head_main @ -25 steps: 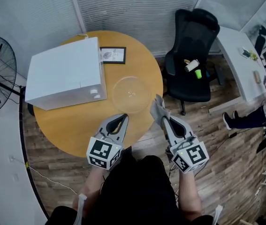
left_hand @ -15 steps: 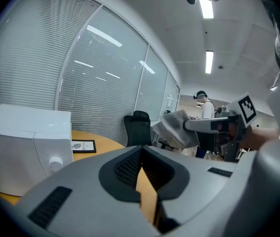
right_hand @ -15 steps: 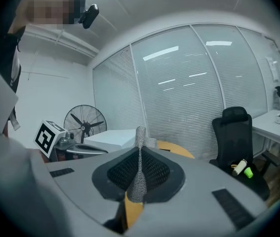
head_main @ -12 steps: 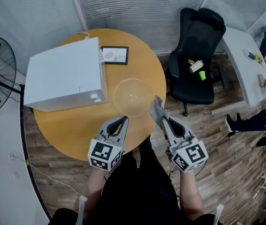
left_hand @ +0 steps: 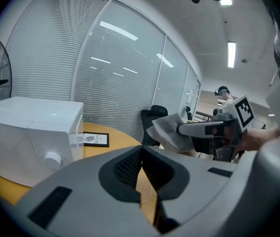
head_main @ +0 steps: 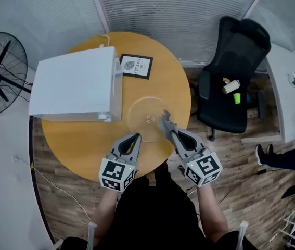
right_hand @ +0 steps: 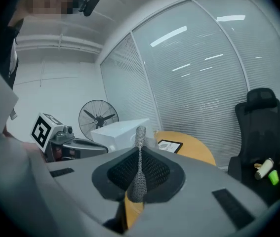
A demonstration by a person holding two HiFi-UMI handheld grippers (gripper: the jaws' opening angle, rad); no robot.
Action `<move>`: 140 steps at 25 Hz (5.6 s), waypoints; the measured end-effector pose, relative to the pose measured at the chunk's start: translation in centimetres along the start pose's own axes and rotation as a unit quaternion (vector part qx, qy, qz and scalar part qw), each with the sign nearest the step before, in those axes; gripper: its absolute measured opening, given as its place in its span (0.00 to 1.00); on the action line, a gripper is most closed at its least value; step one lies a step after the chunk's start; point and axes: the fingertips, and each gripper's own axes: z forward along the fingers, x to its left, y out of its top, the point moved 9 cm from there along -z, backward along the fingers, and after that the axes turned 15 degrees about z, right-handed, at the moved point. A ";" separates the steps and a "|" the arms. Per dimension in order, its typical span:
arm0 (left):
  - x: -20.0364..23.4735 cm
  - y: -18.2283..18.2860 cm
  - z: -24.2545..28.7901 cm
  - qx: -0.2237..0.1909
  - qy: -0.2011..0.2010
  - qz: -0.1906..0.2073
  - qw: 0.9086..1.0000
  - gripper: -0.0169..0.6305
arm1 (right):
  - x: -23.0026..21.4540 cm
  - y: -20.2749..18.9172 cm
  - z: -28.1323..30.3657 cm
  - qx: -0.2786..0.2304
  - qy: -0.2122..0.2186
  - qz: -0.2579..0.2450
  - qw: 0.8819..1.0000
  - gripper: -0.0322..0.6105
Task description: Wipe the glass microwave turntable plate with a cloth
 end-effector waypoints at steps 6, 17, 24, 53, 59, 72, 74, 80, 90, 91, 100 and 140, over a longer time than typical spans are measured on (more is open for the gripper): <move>-0.2 -1.8 3.1 0.044 0.049 -0.027 0.997 0.02 | -4.0 0.2 3.1 0.039 0.045 0.007 0.998 0.09; 1.4 -8.4 5.0 0.108 0.107 -0.122 0.981 0.02 | -7.3 -2.3 7.3 0.104 0.077 0.007 0.992 0.09; 2.8 -14.0 5.7 0.128 0.102 -0.211 0.964 0.10 | -7.9 -3.9 8.5 0.123 0.061 0.006 0.991 0.09; 4.8 -23.3 9.1 0.114 0.036 -0.453 0.883 0.19 | -7.9 -7.1 10.6 0.150 0.011 0.029 0.988 0.08; 4.8 -23.5 9.1 0.121 0.042 -0.464 0.877 0.10 | -7.3 -8.2 11.6 0.173 0.020 0.007 0.985 0.09; 4.9 -23.6 9.0 0.115 0.041 -0.479 0.869 0.09 | -4.6 -15.6 15.8 0.334 0.044 -0.163 0.927 0.09; 4.9 -23.6 9.0 0.114 0.041 -0.479 0.869 0.09 | -3.9 -16.7 16.4 0.350 0.051 -0.188 0.916 0.09; 4.9 -23.6 9.0 0.112 0.038 -0.480 0.869 0.08 | -2.6 -18.6 18.0 0.373 0.067 -0.211 0.901 0.09; 4.9 -24.1 8.6 0.121 0.035 -0.485 0.865 0.08 | -2.9 -19.0 20.6 0.376 0.067 -0.199 0.903 0.09; 5.0 -24.2 8.5 0.125 0.040 -0.481 0.867 0.08 | -2.8 -19.0 21.0 0.374 0.070 -0.199 0.903 0.09; 5.0 -23.9 8.6 0.122 0.034 -0.481 0.868 0.08 | -2.5 -17.6 25.8 0.360 0.079 -0.229 0.901 0.09; 4.5 -23.7 8.7 0.116 0.061 -0.493 0.860 0.07 | -15.9 -12.2 17.6 0.342 -0.075 -0.204 0.914 0.09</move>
